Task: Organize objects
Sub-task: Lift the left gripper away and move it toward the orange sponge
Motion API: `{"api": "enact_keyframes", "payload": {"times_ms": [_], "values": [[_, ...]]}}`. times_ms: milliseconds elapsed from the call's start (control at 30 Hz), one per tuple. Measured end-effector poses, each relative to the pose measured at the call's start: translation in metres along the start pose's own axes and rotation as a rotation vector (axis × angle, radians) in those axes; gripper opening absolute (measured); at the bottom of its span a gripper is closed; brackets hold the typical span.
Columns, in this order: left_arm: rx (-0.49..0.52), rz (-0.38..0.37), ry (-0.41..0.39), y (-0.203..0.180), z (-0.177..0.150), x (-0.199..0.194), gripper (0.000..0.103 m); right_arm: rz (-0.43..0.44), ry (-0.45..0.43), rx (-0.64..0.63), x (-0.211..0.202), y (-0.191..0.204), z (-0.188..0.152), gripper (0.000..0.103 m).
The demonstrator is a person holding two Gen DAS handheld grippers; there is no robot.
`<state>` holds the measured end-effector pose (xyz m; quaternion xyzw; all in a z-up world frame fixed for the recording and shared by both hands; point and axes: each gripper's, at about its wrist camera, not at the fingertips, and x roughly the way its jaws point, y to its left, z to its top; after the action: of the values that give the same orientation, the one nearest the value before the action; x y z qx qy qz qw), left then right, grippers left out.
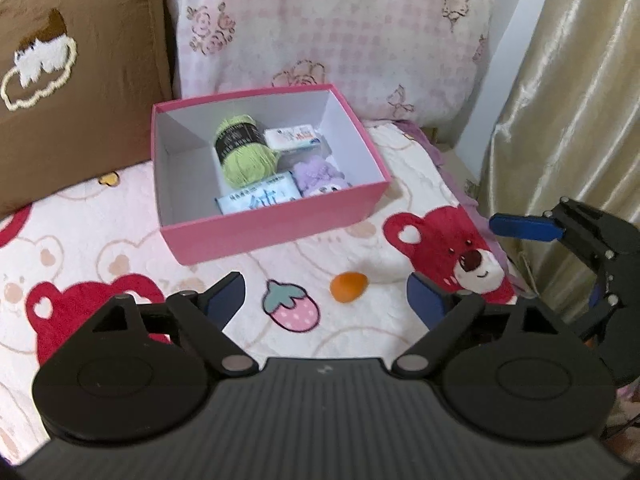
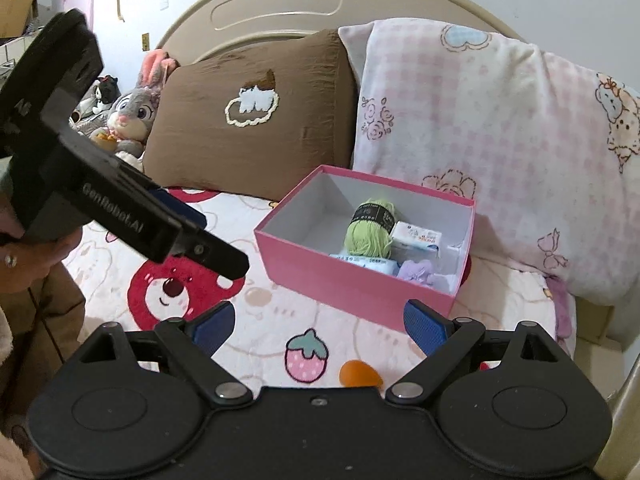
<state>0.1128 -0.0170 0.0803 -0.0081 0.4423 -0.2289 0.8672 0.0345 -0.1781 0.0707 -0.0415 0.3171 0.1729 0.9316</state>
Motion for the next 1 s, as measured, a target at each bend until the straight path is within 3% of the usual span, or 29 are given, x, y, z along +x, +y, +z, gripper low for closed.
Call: {"api": "enact_keyframes", "payload": {"times_ms": [200,400,667,1000], "values": [[-0.046,0.000,0.017,0.001,-0.012,0.014,0.092,0.096,0.041,0.042,0.001,-0.005,-0.016,0.094],[-0.049,0.005,0.025,0.004,-0.023,0.031,0.099,0.066,0.083,0.045,0.016,-0.008,-0.025,0.095],[-0.084,-0.021,0.070,0.016,-0.034,0.060,0.099,0.063,0.109,0.000,0.041,0.002,-0.040,0.095],[-0.086,-0.027,0.013,0.028,-0.047,0.080,0.099,0.041,0.148,-0.072,0.079,0.003,-0.042,0.094]]}}
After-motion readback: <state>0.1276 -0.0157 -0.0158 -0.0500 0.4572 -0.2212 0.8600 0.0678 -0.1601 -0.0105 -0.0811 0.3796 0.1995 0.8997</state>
